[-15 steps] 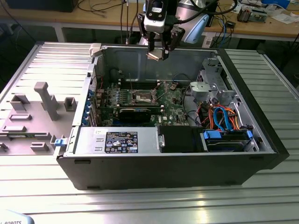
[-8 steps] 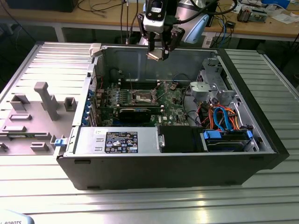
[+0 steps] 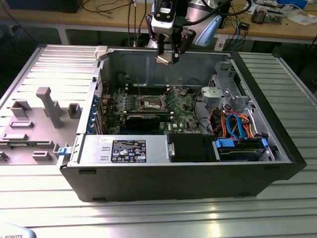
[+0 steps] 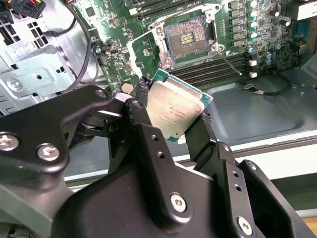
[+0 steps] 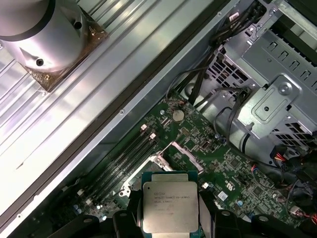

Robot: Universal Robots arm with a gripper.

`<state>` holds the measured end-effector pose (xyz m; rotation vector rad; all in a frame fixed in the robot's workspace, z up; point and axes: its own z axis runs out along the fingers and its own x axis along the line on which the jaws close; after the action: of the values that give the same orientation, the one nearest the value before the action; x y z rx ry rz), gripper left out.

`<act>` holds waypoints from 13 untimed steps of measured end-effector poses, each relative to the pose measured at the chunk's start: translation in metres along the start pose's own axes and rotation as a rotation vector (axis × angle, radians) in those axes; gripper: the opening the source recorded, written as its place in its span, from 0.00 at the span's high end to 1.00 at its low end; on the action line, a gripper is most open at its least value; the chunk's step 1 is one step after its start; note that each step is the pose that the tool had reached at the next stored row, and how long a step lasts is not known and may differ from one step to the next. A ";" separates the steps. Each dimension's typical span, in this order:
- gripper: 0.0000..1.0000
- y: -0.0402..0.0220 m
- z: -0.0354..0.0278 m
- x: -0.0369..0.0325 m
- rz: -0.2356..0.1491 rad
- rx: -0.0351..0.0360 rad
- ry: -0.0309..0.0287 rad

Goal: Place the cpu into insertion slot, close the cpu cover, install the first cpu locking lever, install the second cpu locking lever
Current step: 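Place the cpu into insertion slot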

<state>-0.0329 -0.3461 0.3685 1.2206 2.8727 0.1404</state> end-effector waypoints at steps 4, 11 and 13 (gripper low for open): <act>0.46 0.0000 0.0000 0.0000 0.006 -0.0001 -0.0006; 0.46 0.0000 0.0000 0.0000 0.025 -0.0005 -0.0022; 0.46 0.0000 0.0000 0.0000 0.037 -0.0007 -0.0033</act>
<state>-0.0329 -0.3461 0.3684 1.2738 2.8477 0.1399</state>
